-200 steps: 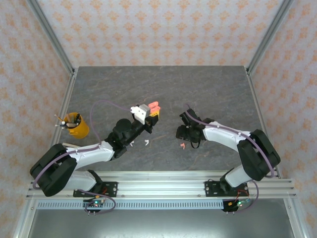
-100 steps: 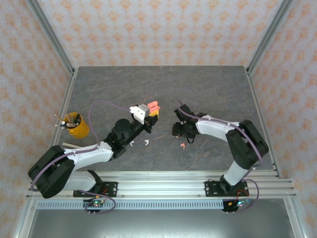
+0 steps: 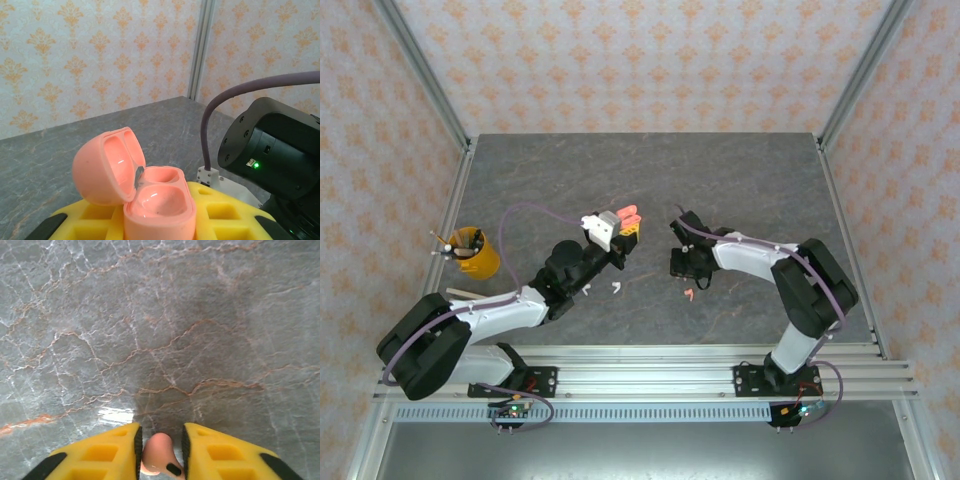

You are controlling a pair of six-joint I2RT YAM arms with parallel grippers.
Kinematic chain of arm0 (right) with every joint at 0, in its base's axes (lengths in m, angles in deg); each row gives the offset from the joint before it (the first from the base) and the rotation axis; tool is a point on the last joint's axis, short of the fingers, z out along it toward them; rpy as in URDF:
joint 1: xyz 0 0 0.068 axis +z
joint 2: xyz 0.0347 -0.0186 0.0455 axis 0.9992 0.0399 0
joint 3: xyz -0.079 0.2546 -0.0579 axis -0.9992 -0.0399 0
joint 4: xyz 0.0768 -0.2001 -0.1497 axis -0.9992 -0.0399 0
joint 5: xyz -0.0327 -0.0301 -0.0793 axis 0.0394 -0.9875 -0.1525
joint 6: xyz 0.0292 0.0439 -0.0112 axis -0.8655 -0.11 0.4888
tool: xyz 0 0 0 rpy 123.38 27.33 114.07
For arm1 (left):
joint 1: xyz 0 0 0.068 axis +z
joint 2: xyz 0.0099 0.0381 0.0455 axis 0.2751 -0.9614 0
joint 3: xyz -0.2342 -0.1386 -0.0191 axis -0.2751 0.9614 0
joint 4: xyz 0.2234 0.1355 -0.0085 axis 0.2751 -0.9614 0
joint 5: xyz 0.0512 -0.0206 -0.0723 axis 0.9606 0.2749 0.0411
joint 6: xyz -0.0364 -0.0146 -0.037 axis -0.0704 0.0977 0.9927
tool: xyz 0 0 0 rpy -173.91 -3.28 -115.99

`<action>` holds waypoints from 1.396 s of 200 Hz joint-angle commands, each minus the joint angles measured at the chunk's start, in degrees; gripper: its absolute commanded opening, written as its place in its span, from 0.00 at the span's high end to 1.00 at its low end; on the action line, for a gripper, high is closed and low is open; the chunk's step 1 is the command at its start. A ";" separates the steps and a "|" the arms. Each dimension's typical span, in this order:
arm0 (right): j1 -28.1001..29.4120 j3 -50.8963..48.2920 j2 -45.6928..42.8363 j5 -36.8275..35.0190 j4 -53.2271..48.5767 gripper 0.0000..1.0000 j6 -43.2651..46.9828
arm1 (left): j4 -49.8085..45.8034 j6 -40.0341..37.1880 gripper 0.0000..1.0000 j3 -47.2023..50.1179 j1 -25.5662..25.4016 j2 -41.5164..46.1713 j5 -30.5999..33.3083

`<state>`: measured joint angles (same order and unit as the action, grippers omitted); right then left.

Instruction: Insert the wireless bluetooth earbuds into the charging case

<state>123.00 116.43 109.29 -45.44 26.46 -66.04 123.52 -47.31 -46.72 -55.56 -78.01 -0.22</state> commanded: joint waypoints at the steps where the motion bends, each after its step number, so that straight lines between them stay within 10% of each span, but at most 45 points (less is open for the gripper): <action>1: 0.99 0.03 0.63 1.08 -0.28 0.75 -0.61 | 1.07 -1.04 1.00 0.33 0.49 0.87 1.23; 74: 1.67 0.39 -2.19 3.11 0.81 0.86 -5.72 | 1.01 -0.96 1.00 -0.02 0.58 0.85 1.10; 207: 6.01 -5.51 -15.91 -1.29 -8.19 0.56 -8.13 | 0.24 -1.21 1.00 0.42 0.64 2.49 1.45; 279: 9.36 -5.18 -14.81 -6.87 -14.16 0.58 -3.73 | -0.90 -1.15 1.00 -0.02 0.66 3.56 1.33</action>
<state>131.83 110.83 93.83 -48.85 15.80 -71.96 122.58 -47.33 -46.67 -55.56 -76.40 -0.06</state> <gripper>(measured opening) 0.428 0.239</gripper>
